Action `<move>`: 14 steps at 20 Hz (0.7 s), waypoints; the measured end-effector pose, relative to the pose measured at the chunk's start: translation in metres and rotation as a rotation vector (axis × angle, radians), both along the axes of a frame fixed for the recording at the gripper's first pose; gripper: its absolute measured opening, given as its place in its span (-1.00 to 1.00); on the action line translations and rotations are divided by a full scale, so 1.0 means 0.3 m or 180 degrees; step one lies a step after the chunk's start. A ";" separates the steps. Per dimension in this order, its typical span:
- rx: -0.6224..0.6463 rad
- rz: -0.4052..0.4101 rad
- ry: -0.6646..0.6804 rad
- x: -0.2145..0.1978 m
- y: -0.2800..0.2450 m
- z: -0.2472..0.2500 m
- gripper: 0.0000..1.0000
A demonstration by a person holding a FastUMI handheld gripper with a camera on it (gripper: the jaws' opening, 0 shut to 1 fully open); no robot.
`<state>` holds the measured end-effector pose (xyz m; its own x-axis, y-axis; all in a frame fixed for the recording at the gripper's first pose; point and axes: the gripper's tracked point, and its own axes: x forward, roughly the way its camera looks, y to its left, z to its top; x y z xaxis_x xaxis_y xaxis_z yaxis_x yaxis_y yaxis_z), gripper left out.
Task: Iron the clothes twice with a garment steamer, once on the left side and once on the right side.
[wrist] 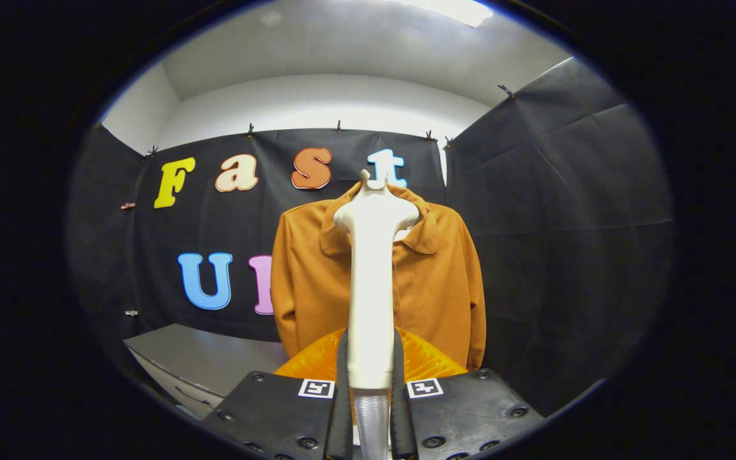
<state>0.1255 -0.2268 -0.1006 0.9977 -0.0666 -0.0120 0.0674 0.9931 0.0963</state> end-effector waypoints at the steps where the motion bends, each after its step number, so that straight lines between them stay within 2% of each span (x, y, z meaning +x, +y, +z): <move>1: -0.0015 -0.0038 -0.0018 0.016 -0.029 0.003 -0.47; 6: -0.0016 -0.0182 0.0021 0.085 -0.154 -0.044 -0.47; 14: 0.0124 -0.0150 0.0380 0.191 -0.217 -0.268 -0.47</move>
<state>0.1828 -0.2918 -0.1808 0.9848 -0.1104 -0.1340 0.1271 0.9842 0.1233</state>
